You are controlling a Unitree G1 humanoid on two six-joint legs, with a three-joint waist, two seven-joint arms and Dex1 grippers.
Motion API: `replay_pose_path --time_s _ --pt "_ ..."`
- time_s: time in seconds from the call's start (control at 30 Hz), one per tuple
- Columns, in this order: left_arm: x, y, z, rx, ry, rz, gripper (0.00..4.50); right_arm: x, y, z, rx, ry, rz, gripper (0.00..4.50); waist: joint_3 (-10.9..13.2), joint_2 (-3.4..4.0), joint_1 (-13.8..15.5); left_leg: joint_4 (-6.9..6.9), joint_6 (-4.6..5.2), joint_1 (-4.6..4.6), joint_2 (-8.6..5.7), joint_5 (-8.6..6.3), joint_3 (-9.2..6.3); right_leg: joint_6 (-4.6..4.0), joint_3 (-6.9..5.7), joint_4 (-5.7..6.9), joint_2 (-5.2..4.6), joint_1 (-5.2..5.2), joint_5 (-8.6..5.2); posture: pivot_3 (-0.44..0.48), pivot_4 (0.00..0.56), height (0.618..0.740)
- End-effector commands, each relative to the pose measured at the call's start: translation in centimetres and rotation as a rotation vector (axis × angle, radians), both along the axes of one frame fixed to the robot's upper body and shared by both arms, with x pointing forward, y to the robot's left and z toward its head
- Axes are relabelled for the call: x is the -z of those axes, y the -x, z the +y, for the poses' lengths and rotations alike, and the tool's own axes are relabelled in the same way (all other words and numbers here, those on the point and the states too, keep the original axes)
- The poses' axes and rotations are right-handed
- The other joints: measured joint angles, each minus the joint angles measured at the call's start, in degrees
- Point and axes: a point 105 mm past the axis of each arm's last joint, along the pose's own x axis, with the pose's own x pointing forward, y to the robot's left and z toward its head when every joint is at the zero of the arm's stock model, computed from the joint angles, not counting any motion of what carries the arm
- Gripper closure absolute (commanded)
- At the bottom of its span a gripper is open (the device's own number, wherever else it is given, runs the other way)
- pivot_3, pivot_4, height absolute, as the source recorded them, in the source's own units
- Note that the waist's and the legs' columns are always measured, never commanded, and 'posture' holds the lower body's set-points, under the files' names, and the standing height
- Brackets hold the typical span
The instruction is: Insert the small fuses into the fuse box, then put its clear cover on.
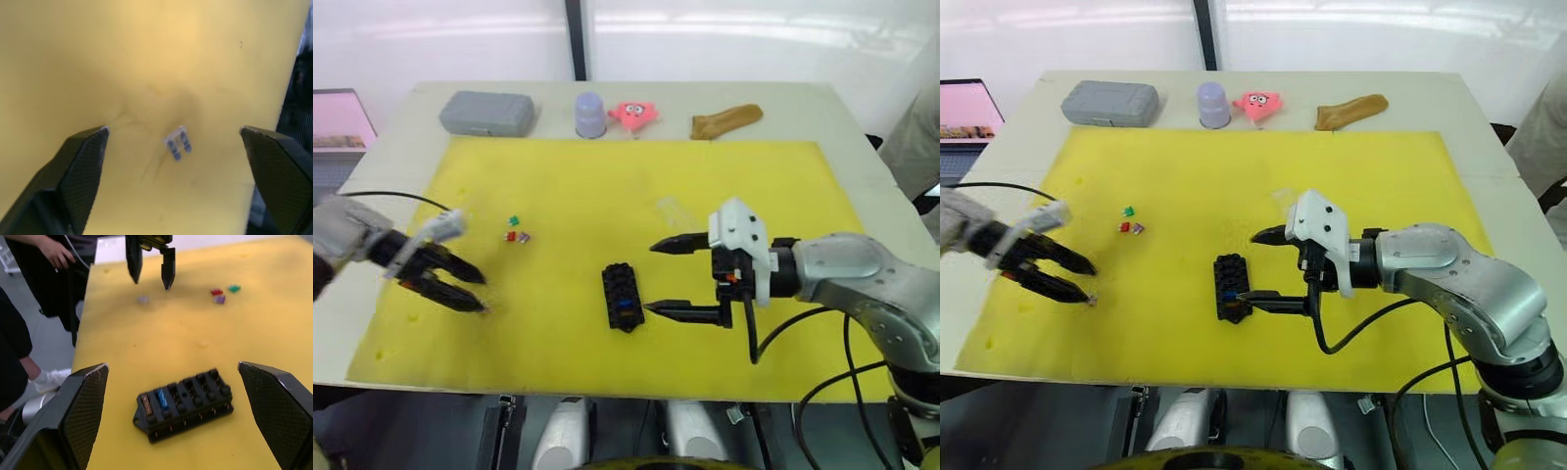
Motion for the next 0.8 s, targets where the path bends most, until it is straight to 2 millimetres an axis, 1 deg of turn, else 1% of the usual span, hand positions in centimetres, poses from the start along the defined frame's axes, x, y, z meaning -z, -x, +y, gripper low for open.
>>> replay_pose_path --time_s 0.03,0.1,0.17,0.2,0.27,0.33,0.43,0.47,0.53,0.6,0.7,0.8 --pt "-2.1 1.0 0.3 -0.102 0.146 -0.019 0.02 -0.8 -0.1 0.8 -0.051 -0.031 -0.047 0.0 0.0 0.02 -0.2 -0.01 -0.03 0.0 0.02 0.02 0.01 0.0 0.01 -0.02 0.0 -0.02 0.0 0.0 0.15 0.74" --pt "-2.4 1.6 0.7 -0.203 0.221 -0.013 0.02 -0.8 -0.6 1.2 -0.07 -0.043 -0.047 0.0 0.0 0.02 -0.1 0.0 -0.04 -0.01 0.02 0.02 0.0 0.0 0.0 -0.02 -0.03 -0.01 0.0 0.0 0.15 0.74" --pt "-3.1 3.0 0.9 -0.36 0.372 0.058 0.02 -0.8 -1.1 1.7 -0.093 -0.053 -0.047 0.0 0.0 -0.02 -0.2 0.02 -0.05 -0.01 0.02 0.02 0.0 0.0 0.0 -0.05 -0.07 0.01 0.0 0.0 0.15 0.74" --pt "-3.3 3.7 0.6 -0.393 0.421 0.087 0.02 -0.8 -1.3 2.0 -0.102 -0.056 -0.046 0.0 0.0 -0.06 -0.4 0.03 -0.05 -0.02 0.07 0.02 0.02 0.0 0.02 -0.05 -0.06 -0.01 0.0 0.0 0.15 0.74" --pt "-3.0 4.5 0.1 -0.446 0.462 0.095 0.02 -0.8 -1.5 2.2 -0.117 -0.058 -0.046 0.0 0.0 -0.06 -0.2 0.0 -0.04 -0.02 0.14 0.01 0.06 0.0 0.09 -0.04 -0.1 -0.06 0.0 0.0 0.15 0.74" --pt "-2.7 4.9 -0.2 -0.549 0.538 0.101 0.02 -0.7 -1.7 2.5 -0.127 -0.059 -0.047 0.0 0.1 0.09 0.1 -0.03 -0.01 -0.02 0.18 0.0 0.04 -0.01 0.12 -0.05 -0.12 -0.06 0.0 0.0 0.15 0.74" --pt "-2.5 6.0 -0.4 -0.665 0.619 0.095 0.02 -0.6 -1.8 2.7 -0.137 -0.059 -0.047 0.0 0.1 0.06 0.5 -0.03 0.19 -0.02 0.18 -0.12 0.07 -0.01 0.13 -0.1 -0.15 -0.04 0.0 0.0 0.15 0.74" --pt "-2.2 6.4 -0.5 -0.709 0.654 0.101 0.02 -0.6 -1.9 2.7 -0.14 -0.059 -0.046 0.0 0.1 0.04 0.6 -0.01 0.19 -0.02 0.18 -0.12 0.08 -0.01 0.13 -0.08 -0.16 -0.03 0.0 0.0 0.15 0.74" --pt "-1.0 7.1 -0.6 -0.807 0.712 0.11 0.02 -0.4 -2.0 2.9 -0.148 -0.053 -0.045 0.0 0.1 0.06 0.6 -0.03 0.19 -0.01 0.18 -0.13 0.11 -0.01 0.17 -0.1 -0.18 -0.04 0.0 0.0 0.15 0.74" --pt "0.1 7.6 -0.8 -0.871 0.741 0.124 0.02 -0.3 -2.1 3.2 -0.154 -0.046 -0.051 0.0 0.1 0.05 0.7 -0.07 0.14 0.02 0.18 -0.1 0.14 -0.01 0.19 -0.09 -0.23 -0.06 0.0 0.0 0.15 0.74" --pt "1.8 7.4 -0.9 -0.967 0.766 0.162 0.02 -0.2 -2.3 3.5 -0.153 -0.039 -0.071 0.0 0.1 0.03 1.3 -0.07 -0.03 0.02 0.18 -0.02 0.15 -0.02 0.19 -0.1 -0.24 -0.06 0.01 0.0 0.15 0.74" --pt "2.7 7.1 -0.9 -1.019 0.782 0.2 0.02 -0.2 -2.5 3.7 -0.15 -0.027 -0.09 0.0 0.1 0.01 1.6 -0.06 -0.04 0.02 0.13 -0.01 0.15 -0.02 0.18 -0.1 -0.29 -0.05 0.01 0.0 0.15 0.74"
